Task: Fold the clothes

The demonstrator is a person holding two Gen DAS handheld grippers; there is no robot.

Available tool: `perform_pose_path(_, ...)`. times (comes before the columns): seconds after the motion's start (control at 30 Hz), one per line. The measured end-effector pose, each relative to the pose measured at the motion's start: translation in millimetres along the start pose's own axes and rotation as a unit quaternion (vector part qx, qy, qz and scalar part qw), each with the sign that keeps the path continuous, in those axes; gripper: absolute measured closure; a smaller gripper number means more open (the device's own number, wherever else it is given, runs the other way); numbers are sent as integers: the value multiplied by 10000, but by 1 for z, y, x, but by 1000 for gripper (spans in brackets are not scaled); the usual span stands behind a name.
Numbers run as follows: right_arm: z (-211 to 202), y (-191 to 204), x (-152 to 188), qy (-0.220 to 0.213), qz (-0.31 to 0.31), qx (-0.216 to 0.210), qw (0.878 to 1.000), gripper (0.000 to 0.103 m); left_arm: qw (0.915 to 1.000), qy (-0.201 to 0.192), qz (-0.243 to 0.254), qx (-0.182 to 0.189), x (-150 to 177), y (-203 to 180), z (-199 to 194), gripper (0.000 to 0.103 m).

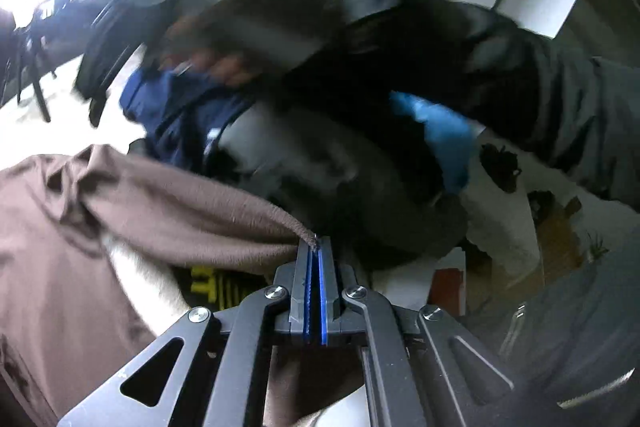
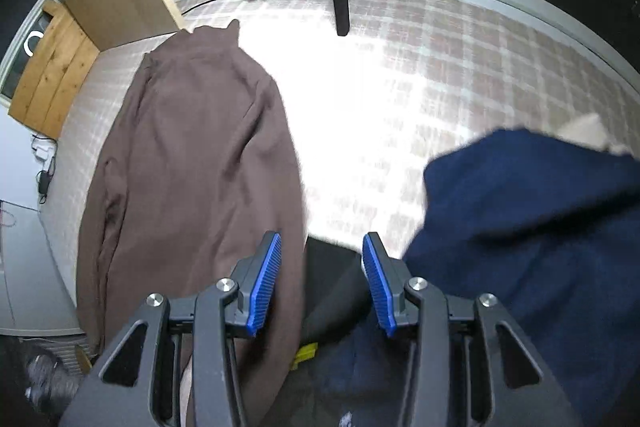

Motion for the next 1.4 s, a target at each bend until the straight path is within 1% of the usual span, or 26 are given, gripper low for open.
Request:
perform_pose_path(0.1, 26, 3, -9, 197, 59, -267, 9994, 61, 10000, -30, 41, -5, -7, -3, 7, 101)
perform_pose_path(0.3, 64, 12, -11, 547, -10, -459, 9974, 61, 10000, 47, 72, 24, -6, -2, 11, 101)
perform_pose_path(0.33, 68, 13, -10, 579, -37, -522, 9969, 67, 10000, 59, 45, 21, -7, -1, 11, 101)
perform_pose_path(0.37, 70, 15, -9, 579, -92, -558, 9967, 78, 10000, 68, 14, 16, -8, 0, 11, 101)
perform_pose_path(0.4, 71, 17, -9, 576, -149, -541, 9968, 101, 10000, 64, -43, 43, -9, 2, 11, 101)
perform_pose_path(0.47, 64, 19, -13, 434, -309, -413, 9977, 100, 9998, 12, -161, 106, -11, 4, 12, 101)
perform_pose_path(0.53, 48, 20, -23, 144, -451, -338, 9983, 101, 9995, -123, -234, 144, -18, 4, 14, 101)
perform_pose_path(0.6, 31, 17, -38, -161, -576, -82, 9982, 101, 9989, -323, -308, 174, -30, 4, 22, 102)
perform_pose_path(0.63, 29, 18, -42, -194, -672, 6, 9976, 101, 9985, -352, -356, 204, -35, 4, 31, 99)
perform_pose_path(0.67, 27, 20, -45, -216, -770, 94, 9968, 100, 9982, -357, -407, 240, -39, 5, 42, 91)
perform_pose_path(0.73, 42, 24, -39, 94, -1030, 224, 9944, 100, 9982, -90, -515, 293, -38, 6, 64, 83)
perform_pose_path(0.8, 58, 25, -30, 470, -1251, 307, 9906, 99, 9981, 79, -513, 324, -33, 3, 73, 82)
perform_pose_path(0.83, 60, 23, -27, 497, -1267, 412, 9898, 95, 9981, 86, -485, 365, -31, 0, 72, 80)
perform_pose_path(0.87, 59, 19, -27, 470, -1222, 499, 9901, 90, 9981, 93, -456, 406, -28, -3, 71, 75)
perform_pose_path(0.9, 56, 13, -28, 409, -1097, 561, 9915, 78, 9980, 87, -450, 445, -26, -6, 69, 73)
perform_pose_path(0.93, 51, 9, -31, 311, -966, 658, 9927, 71, 9978, 75, -450, 484, -25, -8, 66, 72)
perform_pose_path(0.97, 46, 8, -34, 172, -941, 753, 9926, 69, 9977, 110, -451, 502, -23, -10, 65, 72)
perform_pose_path(1.0, 41, 12, -37, 7, -1031, 708, 9921, 69, 9975, 161, -451, 513, -20, -11, 63, 72)
perform_pose_path(1.1, 41, 32, -37, -20, -1296, 339, 9910, 69, 9987, 199, -301, 354, -11, -14, 50, 71)
perform_pose_path(1.17, 46, 44, -35, -15, -1597, 509, 9858, 69, 9992, 193, -308, 191, -5, -9, 38, 71)
perform_pose_path(1.2, 49, 46, -35, 17, -1660, 504, 9848, 69, 9993, 181, -319, 70, -2, -6, 31, 71)
perform_pose_path(1.23, 53, 48, -34, 56, -1716, 497, 9839, 69, 9993, 161, -311, -103, 5, 0, 20, 71)
perform_pose_path(1.27, 62, 46, -34, 203, -1645, 478, 9850, 69, 9990, 140, -295, -294, 13, 6, 8, 69)
perform_pose_path(1.3, 69, 44, -32, 273, -1639, 567, 9845, 69, 9979, 177, -351, -513, 24, 16, -4, 69)
perform_pose_path(1.37, 80, 40, -27, 380, -1655, 668, 9832, 70, 9936, 289, -513, -969, 48, 37, -26, 68)
perform_pose_path(1.4, 83, 37, -24, 417, -1675, 678, 9827, 80, 9910, 397, -640, -1107, 60, 47, -30, 68)
Point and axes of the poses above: each gripper's, at about its wrist camera, not at the fingertips, and z roughly the way its jaws point, y to its left, x to its underside, the point moved 4 cm from there along z, roughly the way its jaws point, and after that the axes turned 6 degrees about -y, right-handed, at the moved point
